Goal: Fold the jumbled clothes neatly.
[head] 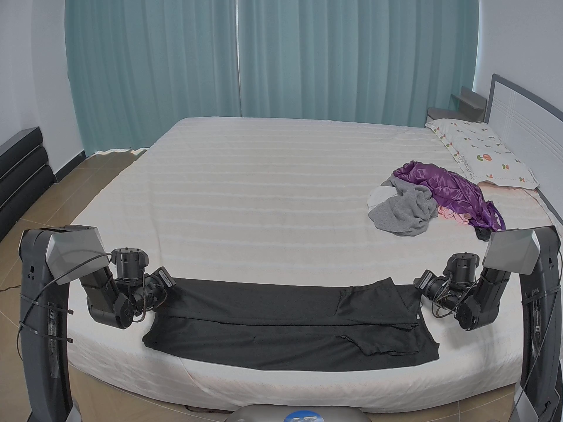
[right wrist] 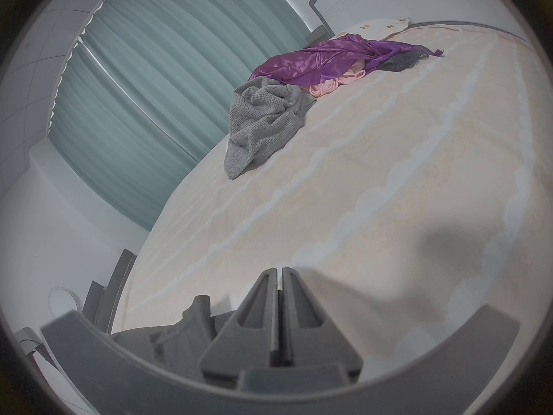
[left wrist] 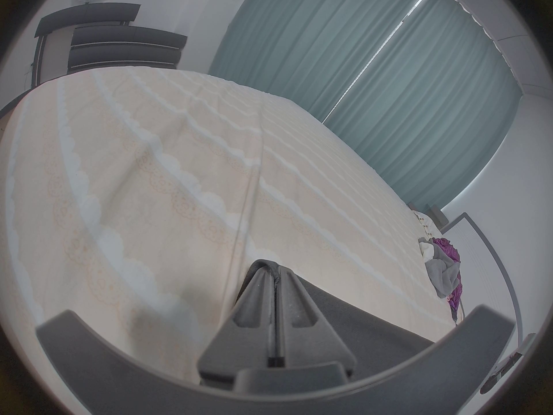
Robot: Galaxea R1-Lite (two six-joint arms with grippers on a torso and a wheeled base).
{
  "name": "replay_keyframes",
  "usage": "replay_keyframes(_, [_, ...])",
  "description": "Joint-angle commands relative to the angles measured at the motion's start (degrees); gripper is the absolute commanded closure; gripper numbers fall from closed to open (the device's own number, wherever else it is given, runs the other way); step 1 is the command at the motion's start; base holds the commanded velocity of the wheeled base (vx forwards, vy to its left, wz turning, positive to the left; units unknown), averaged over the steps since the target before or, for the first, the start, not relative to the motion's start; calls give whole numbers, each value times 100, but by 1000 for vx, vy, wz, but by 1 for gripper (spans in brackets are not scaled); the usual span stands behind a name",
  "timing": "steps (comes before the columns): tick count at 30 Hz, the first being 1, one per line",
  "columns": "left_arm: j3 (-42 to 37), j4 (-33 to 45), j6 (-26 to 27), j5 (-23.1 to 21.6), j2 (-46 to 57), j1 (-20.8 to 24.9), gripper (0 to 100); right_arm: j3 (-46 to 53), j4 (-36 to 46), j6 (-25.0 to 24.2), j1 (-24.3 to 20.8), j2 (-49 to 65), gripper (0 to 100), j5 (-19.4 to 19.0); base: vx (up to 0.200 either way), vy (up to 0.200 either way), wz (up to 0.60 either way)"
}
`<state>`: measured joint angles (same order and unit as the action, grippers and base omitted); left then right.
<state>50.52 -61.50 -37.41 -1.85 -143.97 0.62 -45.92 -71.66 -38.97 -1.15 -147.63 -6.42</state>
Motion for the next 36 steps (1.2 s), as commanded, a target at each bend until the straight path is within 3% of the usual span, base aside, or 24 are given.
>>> replay_keyframes(1, [2,-2,-3,1,1,-9,100,-4,3,4,0,-12,100,1,0,0,0])
replay_keyframes(3, [-7,-2,-3,1,9,-1,100,4,3,4,0,-12,100,-8,0,0,0])
replay_keyframes(4, [-7,-2,-3,1,9,-1,0,4,-6,4,0,-12,100,-8,0,0,0])
replay_keyframes(5, [-7,-2,-3,1,9,-1,0,4,-15,-5,0,-12,0,-8,0,0,0])
replay_keyframes(15, [-86,-11,-91,1,97,-27,0,92,-147,-427,18,155,0,-61,0,0,0])
replay_keyframes(16, [-306,-20,-143,-8,317,-36,0,198,-173,-778,62,322,0,-61,0,0,0])
replay_keyframes(23, [-930,-327,-205,-122,783,-203,0,593,-472,-1534,167,612,0,-157,0,0,0])
replay_keyframes(29, [-965,-327,-469,-122,906,-220,0,874,-973,-1657,255,612,0,-263,0,0,0])
replay_keyframes(36, [-1000,-327,-469,-122,923,-194,0,910,-1026,-1649,246,560,0,-263,-171,0,0])
